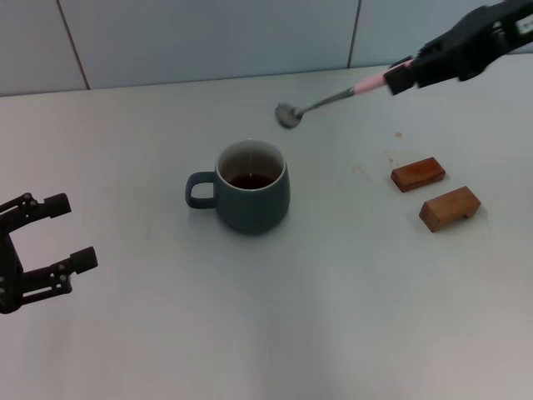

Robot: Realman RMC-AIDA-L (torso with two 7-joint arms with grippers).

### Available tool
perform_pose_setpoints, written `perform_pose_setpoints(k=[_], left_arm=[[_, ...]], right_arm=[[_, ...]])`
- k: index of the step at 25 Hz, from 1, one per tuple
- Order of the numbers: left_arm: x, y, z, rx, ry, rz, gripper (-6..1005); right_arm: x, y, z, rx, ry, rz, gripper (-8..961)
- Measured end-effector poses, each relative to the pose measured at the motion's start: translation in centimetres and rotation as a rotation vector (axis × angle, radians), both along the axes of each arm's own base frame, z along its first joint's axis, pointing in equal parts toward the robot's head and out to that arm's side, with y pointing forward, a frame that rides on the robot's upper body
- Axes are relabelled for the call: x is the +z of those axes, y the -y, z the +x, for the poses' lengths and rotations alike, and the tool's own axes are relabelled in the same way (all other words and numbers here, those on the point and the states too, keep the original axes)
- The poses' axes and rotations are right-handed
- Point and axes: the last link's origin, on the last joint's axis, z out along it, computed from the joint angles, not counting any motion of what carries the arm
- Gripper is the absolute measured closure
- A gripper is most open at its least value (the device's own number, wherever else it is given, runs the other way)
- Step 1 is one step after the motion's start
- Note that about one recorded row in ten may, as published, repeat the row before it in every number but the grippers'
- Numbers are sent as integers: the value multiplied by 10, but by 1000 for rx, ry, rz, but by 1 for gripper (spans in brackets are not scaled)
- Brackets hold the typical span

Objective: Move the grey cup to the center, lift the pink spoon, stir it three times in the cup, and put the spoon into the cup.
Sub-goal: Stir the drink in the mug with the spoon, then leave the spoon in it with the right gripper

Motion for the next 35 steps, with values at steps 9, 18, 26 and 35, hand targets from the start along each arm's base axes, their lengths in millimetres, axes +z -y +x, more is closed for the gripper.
perform_pose_setpoints(k=[9, 18, 26, 35], left_arm=[[0, -3, 3, -9, 1, -1, 168], [0, -4, 3, -9, 5, 4, 168], [1, -3, 2, -4, 7, 8, 168], [0, -4, 2, -2, 0, 6, 168]], right_arm=[[-27, -23, -22, -20, 105, -87, 839], [-56, -43, -34, -15, 222, -103, 839], [-88, -54, -41, 3, 296, -137, 839], [-128, -64, -51, 62, 424, -133, 839]])
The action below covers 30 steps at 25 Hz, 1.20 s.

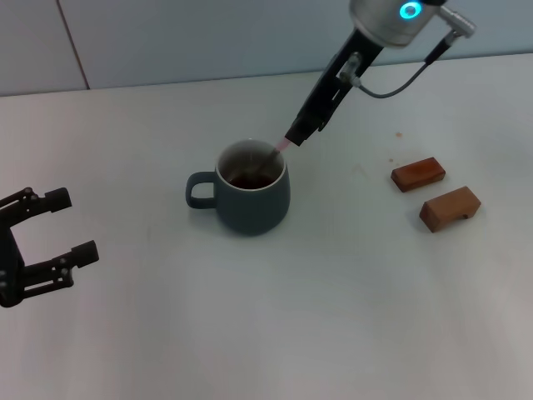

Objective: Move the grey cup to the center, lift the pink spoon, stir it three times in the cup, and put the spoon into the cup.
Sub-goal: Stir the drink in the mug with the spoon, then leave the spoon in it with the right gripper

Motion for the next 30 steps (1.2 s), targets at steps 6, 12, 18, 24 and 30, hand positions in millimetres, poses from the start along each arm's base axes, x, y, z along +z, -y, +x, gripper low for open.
perform_pose_setpoints(k=[6, 12, 18, 24, 30], left_arm=[[-2, 0, 1, 0, -2, -4, 168], [-2, -1, 1, -2, -3, -1, 168], [-2, -1, 1, -6, -4, 2, 169], [-3, -1, 2, -5, -2, 2, 169], [-4, -1, 2, -5, 1, 2, 169]], right_arm=[[-15, -4, -6, 30, 35, -10, 840], [-23, -2, -9, 59, 95, -21, 840], [-29, 4, -15, 75, 102, -64, 840], [-31, -5, -19, 99, 81, -12, 840], [-24, -4, -16, 79, 139, -21, 840]])
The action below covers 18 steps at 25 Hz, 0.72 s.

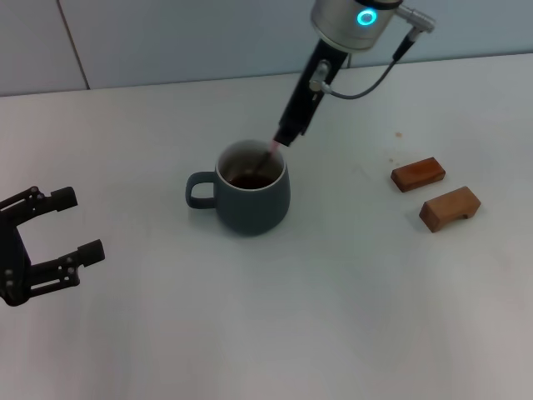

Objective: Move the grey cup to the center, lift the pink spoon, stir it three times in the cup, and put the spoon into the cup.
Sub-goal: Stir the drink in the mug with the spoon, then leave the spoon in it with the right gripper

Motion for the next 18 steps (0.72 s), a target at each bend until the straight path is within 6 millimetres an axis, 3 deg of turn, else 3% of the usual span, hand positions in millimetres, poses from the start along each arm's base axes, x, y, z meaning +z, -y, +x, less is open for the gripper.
perform_pose_setpoints(k=[9, 18], left_arm=[[0, 0, 0, 3, 2, -1, 169], [-1, 0, 0, 3, 1, -6, 169]], right_arm=[[-7, 10, -9, 11, -39, -72, 840], [-1, -4, -4, 13, -8, 28, 840]])
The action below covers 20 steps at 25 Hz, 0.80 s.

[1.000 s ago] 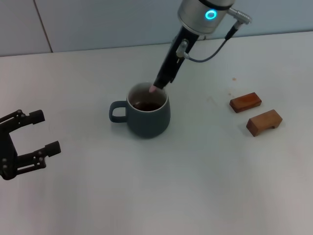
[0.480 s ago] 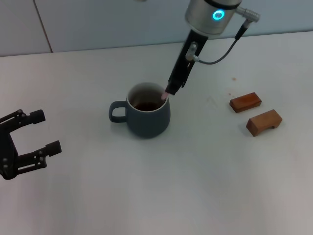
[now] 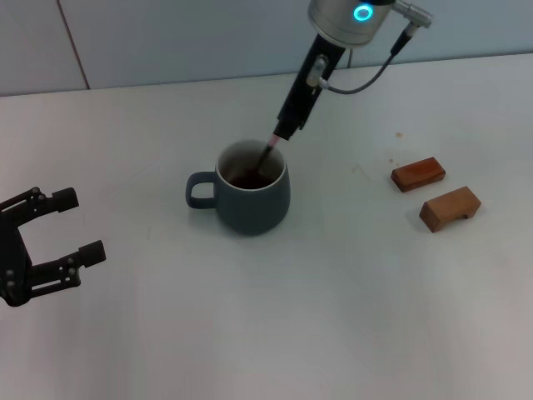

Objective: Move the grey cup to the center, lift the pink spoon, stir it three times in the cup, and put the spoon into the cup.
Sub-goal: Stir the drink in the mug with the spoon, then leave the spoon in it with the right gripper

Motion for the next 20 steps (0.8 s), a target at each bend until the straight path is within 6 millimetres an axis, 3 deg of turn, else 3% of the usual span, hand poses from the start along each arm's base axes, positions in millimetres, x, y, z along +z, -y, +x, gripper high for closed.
perform_pose_setpoints(k=[5, 9, 13, 16, 20], left_arm=[[0, 0, 0, -2, -1, -1, 169], [0, 0, 0, -1, -1, -1, 169], [0, 0, 0, -1, -2, -2, 169], [0, 0, 0, 1, -2, -2, 169], [0, 0, -1, 0, -3, -1, 169]], right_arm=[[0, 11, 1, -19, 32, -70, 841], [-2, 17, -9, 2, -47, -126, 841], [2, 7, -8, 11, -89, -67, 841], [4, 0, 2, 0, -11, 5, 841], [2, 7, 4, -11, 21, -35, 841]])
